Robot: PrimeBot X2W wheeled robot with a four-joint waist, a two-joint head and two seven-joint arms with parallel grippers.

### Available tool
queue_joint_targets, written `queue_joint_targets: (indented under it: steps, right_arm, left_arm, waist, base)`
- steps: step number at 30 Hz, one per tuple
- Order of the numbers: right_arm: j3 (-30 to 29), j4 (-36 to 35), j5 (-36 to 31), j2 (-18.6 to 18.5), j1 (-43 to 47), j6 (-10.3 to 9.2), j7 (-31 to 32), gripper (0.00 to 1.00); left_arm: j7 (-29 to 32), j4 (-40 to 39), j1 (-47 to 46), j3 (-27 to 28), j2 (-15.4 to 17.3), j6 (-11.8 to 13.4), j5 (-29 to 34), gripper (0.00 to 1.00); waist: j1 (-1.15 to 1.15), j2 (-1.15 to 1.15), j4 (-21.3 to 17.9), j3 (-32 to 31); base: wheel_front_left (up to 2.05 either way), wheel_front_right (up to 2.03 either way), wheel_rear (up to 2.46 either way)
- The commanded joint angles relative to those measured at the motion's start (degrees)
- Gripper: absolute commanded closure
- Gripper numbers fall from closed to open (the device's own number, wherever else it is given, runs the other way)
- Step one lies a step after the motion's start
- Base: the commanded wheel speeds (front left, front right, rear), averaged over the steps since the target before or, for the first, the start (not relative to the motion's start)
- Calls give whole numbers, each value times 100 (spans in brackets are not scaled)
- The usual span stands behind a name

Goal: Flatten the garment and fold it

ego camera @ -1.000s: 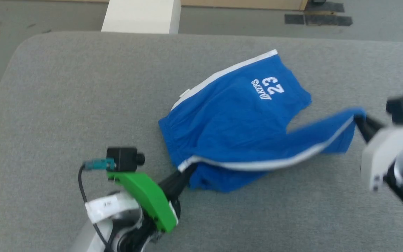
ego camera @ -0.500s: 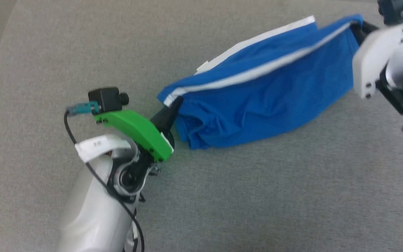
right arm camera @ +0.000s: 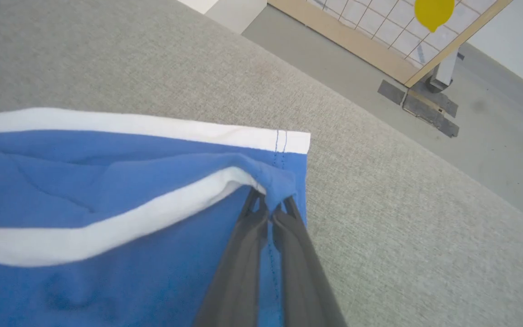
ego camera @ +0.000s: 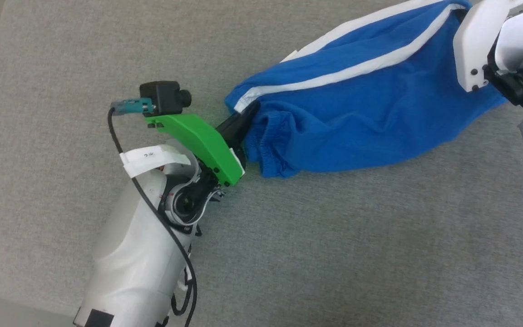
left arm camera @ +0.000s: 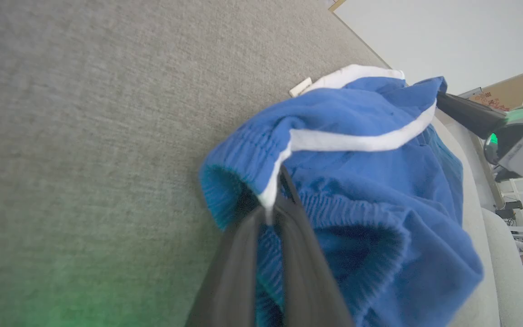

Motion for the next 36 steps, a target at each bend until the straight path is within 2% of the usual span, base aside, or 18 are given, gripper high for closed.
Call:
queue_joint_targets:
  steps: [1,10,11,12,13,14,15,22,32,36]
  right_arm:
    - [16,114,-10,12,-145,-8,-4,100]
    - [-56,900,-39,-16,-460,-8,529,100]
    - [-90,953,-39,-13,-479,-8,586,100]
    - [-122,1011,-42,-4,-496,-8,661,94]
    - [-140,1040,-41,5,-505,-8,707,61]
    - [-158,1065,-22,23,-504,-8,745,13]
    - [-192,1087,6,39,-492,-8,771,0]
    - [-148,875,203,53,-151,-8,339,0]
    - [-380,110,672,-2,935,-8,-967,0]
    - [-652,-216,751,12,1411,-8,-1398,0]
  left_arm:
    - [36,109,9,-60,-28,-19,2,100]
    - [212,131,129,-237,-28,5,-1,100]
    - [219,120,144,-241,-30,13,-10,62]
    - [224,103,163,-246,-32,24,-18,17]
    - [226,88,175,-254,-31,31,-14,0]
    - [218,66,192,-265,-23,41,2,0]
    - [193,36,210,-275,-8,47,30,0]
    - [-174,-215,438,-289,108,67,257,0]
    - [-1417,-652,1072,-188,278,96,800,0]
    - [-2132,-769,1311,-107,336,222,1167,0]
  waist:
    - [-1,0,122,111]
    - [-1,0,283,173]
    - [-1,0,289,171]
    - [-1,0,295,164]
    - [-1,0,296,156]
    - [-1,0,293,138]
    - [-1,0,284,112]
    - [-1,0,185,-220]
    - [-1,0,-35,-988]
    - [-1,0,-98,-1255]
  base:
    - [0,0,0]
    - [0,0,0]
    - [0,0,0]
    - [0,0,0]
    - [0,0,0]
    - [0,0,0]
    - [0,0,0]
    - [0,0,0]
    - [0,0,0]
    - [0,0,0]
